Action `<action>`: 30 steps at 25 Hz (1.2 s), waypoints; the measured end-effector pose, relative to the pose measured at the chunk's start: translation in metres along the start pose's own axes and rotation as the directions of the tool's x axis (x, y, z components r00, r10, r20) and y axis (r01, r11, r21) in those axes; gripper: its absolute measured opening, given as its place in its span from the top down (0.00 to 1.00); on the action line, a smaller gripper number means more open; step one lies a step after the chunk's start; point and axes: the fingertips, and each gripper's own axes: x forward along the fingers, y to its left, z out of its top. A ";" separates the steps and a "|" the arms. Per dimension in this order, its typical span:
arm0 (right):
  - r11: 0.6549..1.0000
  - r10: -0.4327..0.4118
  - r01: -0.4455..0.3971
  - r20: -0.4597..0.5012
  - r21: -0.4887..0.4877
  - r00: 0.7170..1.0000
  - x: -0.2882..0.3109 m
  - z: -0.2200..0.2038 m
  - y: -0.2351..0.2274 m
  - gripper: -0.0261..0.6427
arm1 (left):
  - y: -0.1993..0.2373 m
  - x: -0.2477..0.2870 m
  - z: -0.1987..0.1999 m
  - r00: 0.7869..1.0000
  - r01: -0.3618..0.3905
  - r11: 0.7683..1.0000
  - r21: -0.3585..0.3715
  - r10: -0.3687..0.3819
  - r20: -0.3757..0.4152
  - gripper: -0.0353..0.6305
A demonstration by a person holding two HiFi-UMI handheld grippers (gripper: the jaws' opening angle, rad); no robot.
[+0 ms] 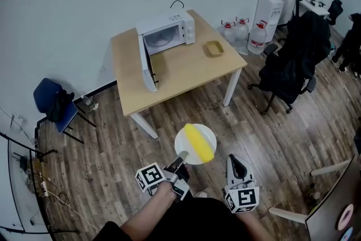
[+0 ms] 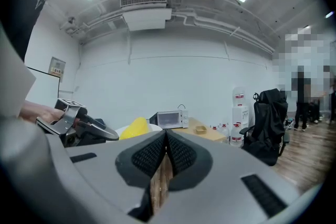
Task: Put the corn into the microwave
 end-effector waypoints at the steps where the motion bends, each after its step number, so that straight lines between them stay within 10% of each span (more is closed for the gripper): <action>1: 1.000 -0.006 0.006 -0.003 -0.001 1.000 0.001 -0.001 -0.004 0.87 | 0.000 0.004 0.001 1.000 0.000 1.000 0.001 0.000 -0.004 0.92; 30: 1.000 -0.008 0.008 -0.062 -0.008 0.998 0.283 0.050 -0.102 0.87 | -0.013 0.235 0.182 0.998 -0.011 1.000 -0.022 0.010 -0.060 0.92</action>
